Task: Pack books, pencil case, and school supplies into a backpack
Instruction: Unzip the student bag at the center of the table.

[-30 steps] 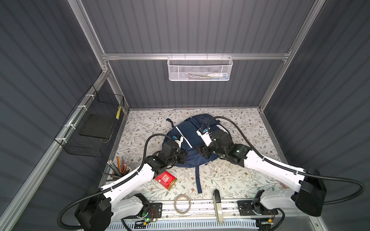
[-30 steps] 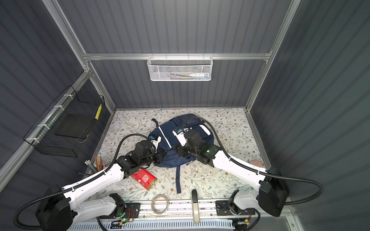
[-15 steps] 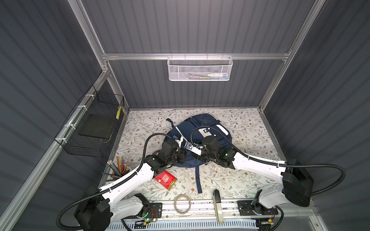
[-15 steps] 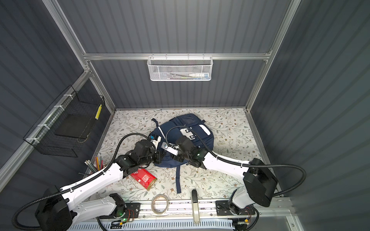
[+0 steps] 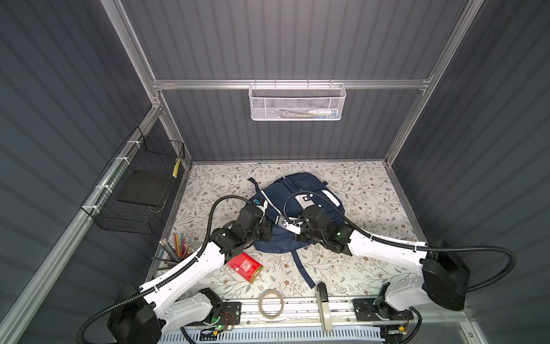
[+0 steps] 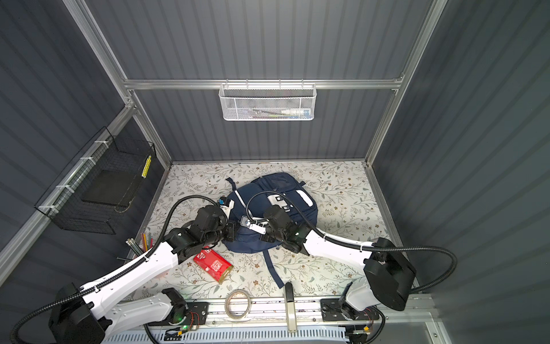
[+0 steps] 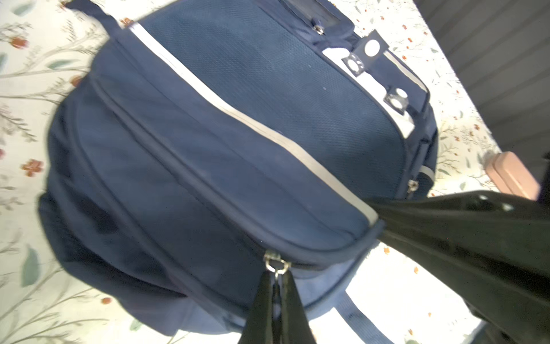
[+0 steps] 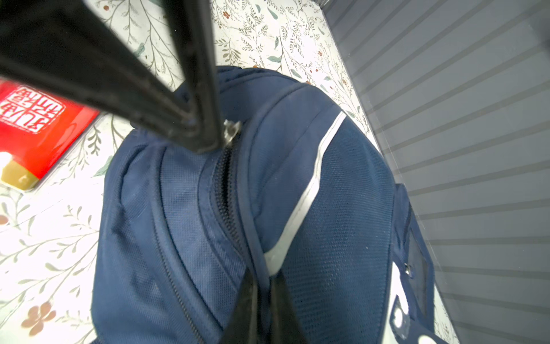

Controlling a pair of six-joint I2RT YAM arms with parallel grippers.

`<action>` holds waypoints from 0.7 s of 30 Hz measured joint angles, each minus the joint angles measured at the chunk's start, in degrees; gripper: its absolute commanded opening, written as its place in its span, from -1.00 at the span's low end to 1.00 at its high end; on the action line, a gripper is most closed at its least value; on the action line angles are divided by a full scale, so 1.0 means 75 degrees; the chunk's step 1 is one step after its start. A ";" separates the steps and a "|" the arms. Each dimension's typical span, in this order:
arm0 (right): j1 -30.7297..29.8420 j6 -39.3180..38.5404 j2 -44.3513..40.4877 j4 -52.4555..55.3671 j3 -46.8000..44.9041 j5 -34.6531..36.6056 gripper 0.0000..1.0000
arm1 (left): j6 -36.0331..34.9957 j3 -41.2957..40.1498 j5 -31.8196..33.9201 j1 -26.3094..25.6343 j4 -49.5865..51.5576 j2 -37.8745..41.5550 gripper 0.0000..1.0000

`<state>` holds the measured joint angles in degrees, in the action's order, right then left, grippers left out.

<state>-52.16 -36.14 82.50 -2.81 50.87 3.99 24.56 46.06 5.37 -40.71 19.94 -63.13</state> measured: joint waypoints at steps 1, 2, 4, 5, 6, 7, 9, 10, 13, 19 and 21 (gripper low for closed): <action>0.0003 -0.0029 -0.0026 0.0038 0.0000 0.0000 -0.97 | -0.0006 0.0061 0.0041 0.0023 0.0082 -0.0015 -1.00; 0.0015 -0.0050 -0.0050 0.0070 0.0000 -0.0012 -0.97 | -0.0029 0.0137 0.0050 0.0085 0.0187 -0.0050 -1.00; 0.0064 -0.0067 -0.0108 0.0076 -0.0035 -0.0073 -0.94 | -0.0079 0.0259 -0.0041 0.0341 0.0256 -0.0178 -1.00; 0.0114 -0.0067 -0.0181 0.0035 -0.0105 -0.0137 -0.94 | -0.0090 0.0303 -0.0119 0.0527 0.0248 -0.0265 -1.00; 0.0163 -0.0061 -0.0265 0.0009 -0.0192 -0.0204 -0.93 | -0.0128 0.0338 -0.0192 0.0714 0.0230 -0.0356 -1.00; 0.0216 -0.0041 -0.0347 -0.0015 -0.0271 -0.0280 -0.93 | -0.0146 0.0367 -0.0254 0.0836 0.0210 -0.0423 -1.00; 0.0376 0.0052 -0.0568 -0.0055 -0.0463 -0.0493 -0.76 | -0.0224 0.0405 -0.0373 0.0947 0.0178 -0.0516 -1.00; 0.0481 0.0152 -0.0691 -0.0076 -0.0565 -0.0641 -0.61 | -0.0265 0.0414 -0.0452 0.0956 0.0154 -0.0525 -1.00; 0.0912 0.0530 -0.1072 -0.0070 -0.0883 -0.0921 -0.38 | -0.0402 0.0423 -0.0790 0.0997 0.0085 -0.0527 -1.00; 0.1271 0.1055 -0.0743 -0.0009 -0.0857 -0.0729 -0.24 | -0.0460 0.0358 -0.1049 0.0691 -0.0090 -0.0513 -1.00; 0.1294 0.1227 -0.0300 0.0131 -0.0586 -0.0621 -0.20 | -0.0452 0.0239 -0.1014 0.0367 -0.0184 -0.0463 -1.00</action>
<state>-42.46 -26.94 80.25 -1.83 46.48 -0.67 21.17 47.86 -2.24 -37.95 18.57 -66.61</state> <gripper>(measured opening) 0.386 0.079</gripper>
